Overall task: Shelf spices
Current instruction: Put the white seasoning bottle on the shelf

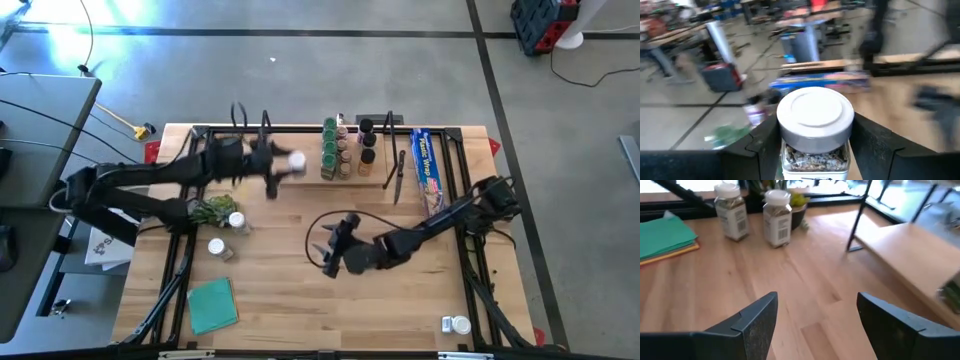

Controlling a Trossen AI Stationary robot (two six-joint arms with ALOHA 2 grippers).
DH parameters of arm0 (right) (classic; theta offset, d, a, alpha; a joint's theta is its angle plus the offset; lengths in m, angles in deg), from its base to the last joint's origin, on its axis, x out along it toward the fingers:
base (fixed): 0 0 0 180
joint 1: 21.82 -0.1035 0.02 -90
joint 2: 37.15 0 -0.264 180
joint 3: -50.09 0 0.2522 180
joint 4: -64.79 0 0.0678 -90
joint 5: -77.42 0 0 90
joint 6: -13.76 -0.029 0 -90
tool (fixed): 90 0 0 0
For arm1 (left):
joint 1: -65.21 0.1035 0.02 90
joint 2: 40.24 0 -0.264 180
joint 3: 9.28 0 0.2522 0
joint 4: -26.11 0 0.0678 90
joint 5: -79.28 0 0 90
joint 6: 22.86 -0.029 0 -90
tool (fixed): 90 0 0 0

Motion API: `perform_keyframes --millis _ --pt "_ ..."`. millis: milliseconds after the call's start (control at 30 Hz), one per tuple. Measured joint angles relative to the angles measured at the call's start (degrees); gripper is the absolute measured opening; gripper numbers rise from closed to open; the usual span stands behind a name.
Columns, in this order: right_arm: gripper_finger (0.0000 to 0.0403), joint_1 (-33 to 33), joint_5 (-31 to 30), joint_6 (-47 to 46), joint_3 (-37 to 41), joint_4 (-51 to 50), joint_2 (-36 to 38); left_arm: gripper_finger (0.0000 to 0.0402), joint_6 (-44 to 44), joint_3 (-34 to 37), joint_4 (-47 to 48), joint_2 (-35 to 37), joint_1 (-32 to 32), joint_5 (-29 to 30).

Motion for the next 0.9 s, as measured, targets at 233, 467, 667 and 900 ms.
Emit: perform_keyframes --millis 233,467,667,900 --pt "0.0268 -2.45 -5.84 -1.38 0.0 -0.02 0.0 0.0192 4.49 -0.04 -10.84 -13.12 21.22 -19.72" --pt "0.0268 -2.31 -5.96 -3.63 0.0 0.0 0.0 0.0192 1.66 -5.34 -13.1 -27.23 27.81 -29.26" --pt "0.0268 -2.27 -6.08 -4.24 0.0 -0.04 0.0 0.0192 -1.36 -9.03 -13.33 -32.79 29.0 -28.97" --pt "0.0268 -2.27 -6.08 -4.97 0.0 -0.13 0.0 0.021 -6.04 -9.24 -9.67 -33.43 30.23 -26.94"
